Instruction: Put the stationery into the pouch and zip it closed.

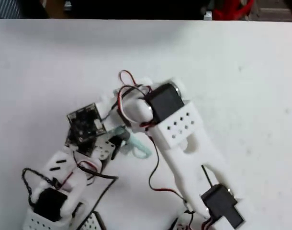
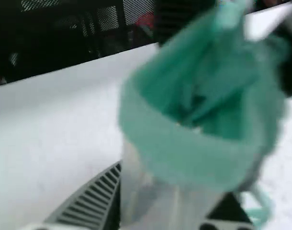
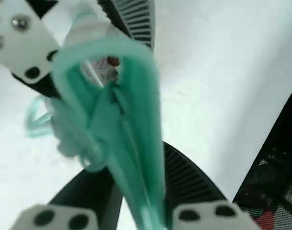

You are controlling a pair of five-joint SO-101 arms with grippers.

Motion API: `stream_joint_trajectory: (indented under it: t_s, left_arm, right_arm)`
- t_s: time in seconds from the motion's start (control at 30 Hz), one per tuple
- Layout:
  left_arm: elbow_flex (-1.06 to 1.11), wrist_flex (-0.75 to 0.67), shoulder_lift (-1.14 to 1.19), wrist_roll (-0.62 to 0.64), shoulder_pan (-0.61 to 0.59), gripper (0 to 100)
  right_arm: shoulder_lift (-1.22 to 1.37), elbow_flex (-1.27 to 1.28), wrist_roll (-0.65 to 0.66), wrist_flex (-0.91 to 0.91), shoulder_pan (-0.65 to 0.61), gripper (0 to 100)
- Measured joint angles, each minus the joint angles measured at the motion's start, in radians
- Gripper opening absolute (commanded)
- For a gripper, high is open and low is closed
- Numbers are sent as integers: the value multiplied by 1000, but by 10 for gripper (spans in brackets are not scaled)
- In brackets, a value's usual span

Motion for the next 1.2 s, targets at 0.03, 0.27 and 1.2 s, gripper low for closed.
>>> stream_joint_trajectory:
  t_s: [0.03, 0.27, 1.2]
  left_arm:
    - [-18, 21, 0, 12, -17, 217]
    - [-120, 123, -2, 28, -78, 218]
    - [-5, -189, -2, 183, -178, 213]
  right_arm:
    - [-9, 2, -32, -9, 2, 20]
    - [-72, 6, -295, -97, 89, 20]
    - [-230, 227, -713, -132, -28, 20]
